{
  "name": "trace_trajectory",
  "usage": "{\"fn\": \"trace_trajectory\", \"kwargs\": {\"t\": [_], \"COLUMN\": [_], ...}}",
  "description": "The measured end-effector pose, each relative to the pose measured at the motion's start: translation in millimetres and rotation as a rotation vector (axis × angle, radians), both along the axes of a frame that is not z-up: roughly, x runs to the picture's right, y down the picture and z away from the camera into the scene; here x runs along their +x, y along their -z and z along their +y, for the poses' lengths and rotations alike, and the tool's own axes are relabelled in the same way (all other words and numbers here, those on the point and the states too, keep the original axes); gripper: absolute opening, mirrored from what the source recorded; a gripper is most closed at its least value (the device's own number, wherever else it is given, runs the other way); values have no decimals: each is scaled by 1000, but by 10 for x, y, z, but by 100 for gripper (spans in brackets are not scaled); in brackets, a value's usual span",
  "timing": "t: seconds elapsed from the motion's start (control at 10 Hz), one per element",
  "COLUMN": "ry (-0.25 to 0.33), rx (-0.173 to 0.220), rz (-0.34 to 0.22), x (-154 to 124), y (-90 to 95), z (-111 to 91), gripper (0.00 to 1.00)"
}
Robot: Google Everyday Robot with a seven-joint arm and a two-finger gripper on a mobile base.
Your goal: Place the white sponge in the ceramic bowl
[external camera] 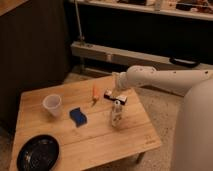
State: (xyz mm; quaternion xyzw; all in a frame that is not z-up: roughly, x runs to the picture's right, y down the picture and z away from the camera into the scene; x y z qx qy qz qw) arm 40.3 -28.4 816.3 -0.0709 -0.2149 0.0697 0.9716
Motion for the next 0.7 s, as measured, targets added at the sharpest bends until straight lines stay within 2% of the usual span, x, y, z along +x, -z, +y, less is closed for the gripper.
{"fn": "trace_trajectory", "kwargs": {"t": [0.1,0.2,0.3,0.4,0.5,0.7], "ry": [-11,-29,-24,25,120,250], "rx": [2,28,76,115,173,247], "rz": [-2,-22,-72,-109,-158,-203], "x": [18,33,25,34,-28,-95], "y": [2,34,126,227,310,419], "z": [-3,-30,-88,-137,-155,-136], "gripper": [80,80,80,80,80,80]}}
